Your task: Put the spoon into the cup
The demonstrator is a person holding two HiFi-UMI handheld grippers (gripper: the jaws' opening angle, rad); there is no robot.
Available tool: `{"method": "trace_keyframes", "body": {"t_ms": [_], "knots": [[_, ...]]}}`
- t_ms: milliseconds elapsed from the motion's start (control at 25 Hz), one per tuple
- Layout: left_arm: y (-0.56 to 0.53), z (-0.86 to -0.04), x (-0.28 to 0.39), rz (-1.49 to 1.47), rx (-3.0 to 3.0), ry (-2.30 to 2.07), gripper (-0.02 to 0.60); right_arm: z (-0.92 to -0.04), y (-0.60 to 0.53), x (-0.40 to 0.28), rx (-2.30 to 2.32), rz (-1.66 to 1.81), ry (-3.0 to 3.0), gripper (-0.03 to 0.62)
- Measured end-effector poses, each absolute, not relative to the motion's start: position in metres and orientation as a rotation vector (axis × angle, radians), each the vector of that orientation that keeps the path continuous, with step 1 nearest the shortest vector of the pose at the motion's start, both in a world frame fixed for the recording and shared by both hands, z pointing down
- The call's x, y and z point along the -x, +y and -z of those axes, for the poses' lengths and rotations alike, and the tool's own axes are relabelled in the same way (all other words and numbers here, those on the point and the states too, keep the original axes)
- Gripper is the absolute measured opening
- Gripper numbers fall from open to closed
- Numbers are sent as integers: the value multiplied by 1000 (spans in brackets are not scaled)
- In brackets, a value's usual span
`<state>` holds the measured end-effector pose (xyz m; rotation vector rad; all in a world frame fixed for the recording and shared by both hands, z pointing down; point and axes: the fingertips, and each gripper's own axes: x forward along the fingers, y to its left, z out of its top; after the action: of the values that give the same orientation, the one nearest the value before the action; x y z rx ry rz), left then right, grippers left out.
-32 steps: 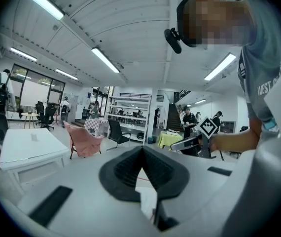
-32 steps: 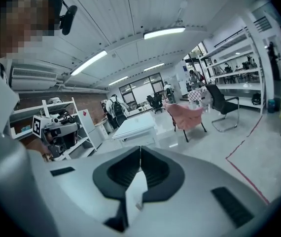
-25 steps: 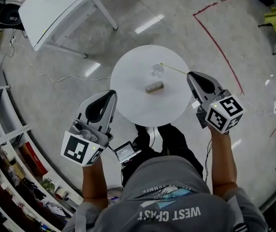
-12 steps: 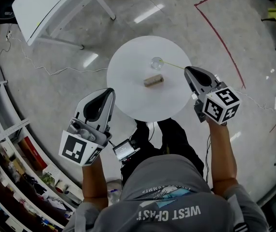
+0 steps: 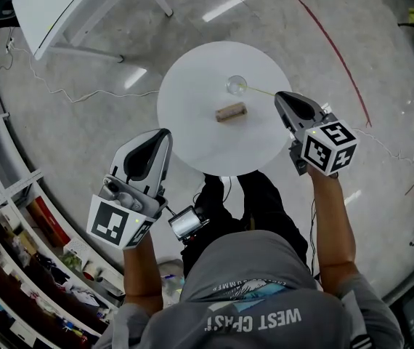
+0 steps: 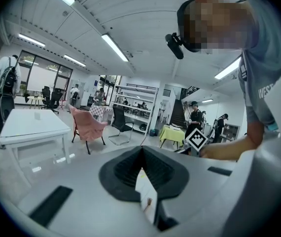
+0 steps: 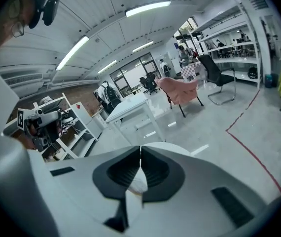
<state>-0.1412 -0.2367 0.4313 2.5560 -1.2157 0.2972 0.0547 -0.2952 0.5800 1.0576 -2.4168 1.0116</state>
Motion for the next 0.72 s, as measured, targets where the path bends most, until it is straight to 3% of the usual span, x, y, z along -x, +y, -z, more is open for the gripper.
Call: {"method": "trace_keyframes", "body": {"t_ms": [720], "knots": [[-234,-441,147,-304,-2517,-1228,2,-613,-299,-42,-1031,-1083,-2364,8]]}}
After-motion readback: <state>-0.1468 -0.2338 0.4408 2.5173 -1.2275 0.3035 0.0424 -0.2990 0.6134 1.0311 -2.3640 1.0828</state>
